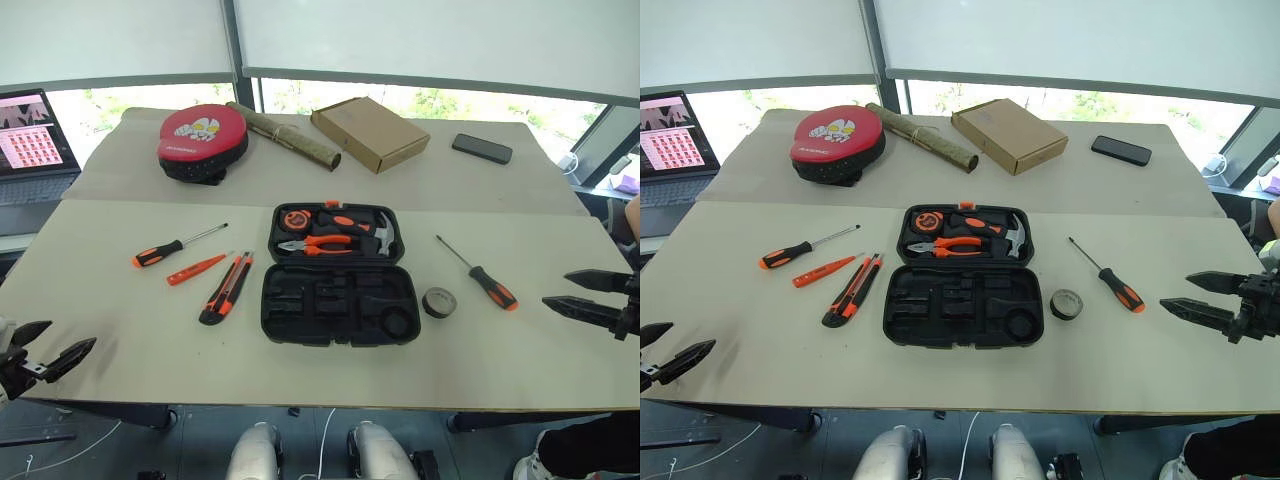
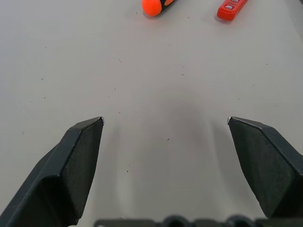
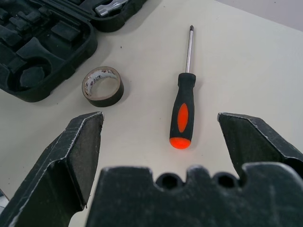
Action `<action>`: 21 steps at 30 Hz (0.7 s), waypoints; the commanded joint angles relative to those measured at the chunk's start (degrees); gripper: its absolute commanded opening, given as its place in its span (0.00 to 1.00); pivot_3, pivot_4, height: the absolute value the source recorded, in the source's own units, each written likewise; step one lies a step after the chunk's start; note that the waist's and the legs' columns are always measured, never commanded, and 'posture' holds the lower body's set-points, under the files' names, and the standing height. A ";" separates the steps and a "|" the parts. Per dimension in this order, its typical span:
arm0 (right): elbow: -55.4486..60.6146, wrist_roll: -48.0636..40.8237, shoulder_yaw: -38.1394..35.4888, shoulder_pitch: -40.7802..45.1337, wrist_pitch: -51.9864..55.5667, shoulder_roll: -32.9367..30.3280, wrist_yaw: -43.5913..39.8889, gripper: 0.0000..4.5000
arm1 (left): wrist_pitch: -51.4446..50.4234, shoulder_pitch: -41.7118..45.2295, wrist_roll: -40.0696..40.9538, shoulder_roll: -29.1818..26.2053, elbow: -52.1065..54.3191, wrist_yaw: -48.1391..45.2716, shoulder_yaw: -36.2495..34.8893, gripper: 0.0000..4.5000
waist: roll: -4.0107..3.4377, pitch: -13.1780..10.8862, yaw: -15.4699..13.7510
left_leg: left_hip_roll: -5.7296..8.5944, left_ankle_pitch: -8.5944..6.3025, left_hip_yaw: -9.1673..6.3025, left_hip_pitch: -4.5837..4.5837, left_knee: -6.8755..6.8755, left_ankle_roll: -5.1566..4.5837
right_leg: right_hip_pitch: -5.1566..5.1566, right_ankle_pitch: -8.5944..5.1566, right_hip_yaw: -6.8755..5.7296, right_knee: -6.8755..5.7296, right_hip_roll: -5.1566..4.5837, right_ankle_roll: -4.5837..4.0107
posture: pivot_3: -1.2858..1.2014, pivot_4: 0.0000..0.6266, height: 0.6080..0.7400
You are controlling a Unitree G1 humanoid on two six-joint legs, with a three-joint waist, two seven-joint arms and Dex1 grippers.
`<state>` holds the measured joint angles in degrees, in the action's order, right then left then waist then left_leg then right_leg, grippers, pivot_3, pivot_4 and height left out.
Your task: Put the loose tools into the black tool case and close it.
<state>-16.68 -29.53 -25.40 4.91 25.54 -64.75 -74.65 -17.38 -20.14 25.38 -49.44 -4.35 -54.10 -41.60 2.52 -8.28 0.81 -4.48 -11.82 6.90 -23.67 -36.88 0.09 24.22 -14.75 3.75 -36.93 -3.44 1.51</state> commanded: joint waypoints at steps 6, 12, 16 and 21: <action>7.32 -0.29 -2.44 -0.17 0.14 0.47 3.78 0.99 | -2.77 2.35 1.59 -1.47 4.70 -0.19 1.02 1.00 | 0.00 0.00 -0.02 | 0.00 0.00 0.00 0.00 0.00 0.00 | 0.00 0.00 0.00 -0.01 0.00 0.00 | 0.52 0.24 1.00; 21.77 -6.71 -1.44 4.39 8.20 0.77 7.54 0.99 | -4.20 15.44 -0.31 -8.36 -1.46 -4.11 10.01 1.00 | -0.05 -0.03 -0.14 | 0.00 0.04 -0.05 0.00 -0.03 0.05 | 0.01 0.01 -0.02 -0.15 0.06 0.01 | 0.52 0.24 1.00; 33.81 -12.85 1.12 8.32 13.83 2.31 11.32 0.99 | 0.66 31.29 -6.58 -11.13 -13.50 -7.14 21.55 1.00 | -0.06 -0.04 -0.14 | 0.02 0.04 -0.04 -0.05 -0.01 0.05 | 0.04 0.01 -0.03 -0.14 0.06 0.01 | 0.52 0.24 1.00; 43.24 -17.74 5.59 14.28 17.78 5.32 16.91 0.99 | 9.63 52.77 -16.41 -9.15 -34.11 -10.89 34.44 1.00 | 0.04 -0.09 -0.24 | 0.04 0.04 -0.07 -0.20 -0.04 0.04 | 0.09 0.02 -0.09 -0.14 0.11 0.04 | 0.52 0.24 1.00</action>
<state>23.70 -44.96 -19.78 17.48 41.97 -59.61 -59.83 -11.73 28.62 12.39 -58.55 -32.73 -63.78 -9.61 2.57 -8.37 0.57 -4.43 -11.78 6.83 -23.90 -36.95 0.13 24.30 -14.72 3.65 -37.08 -3.33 1.55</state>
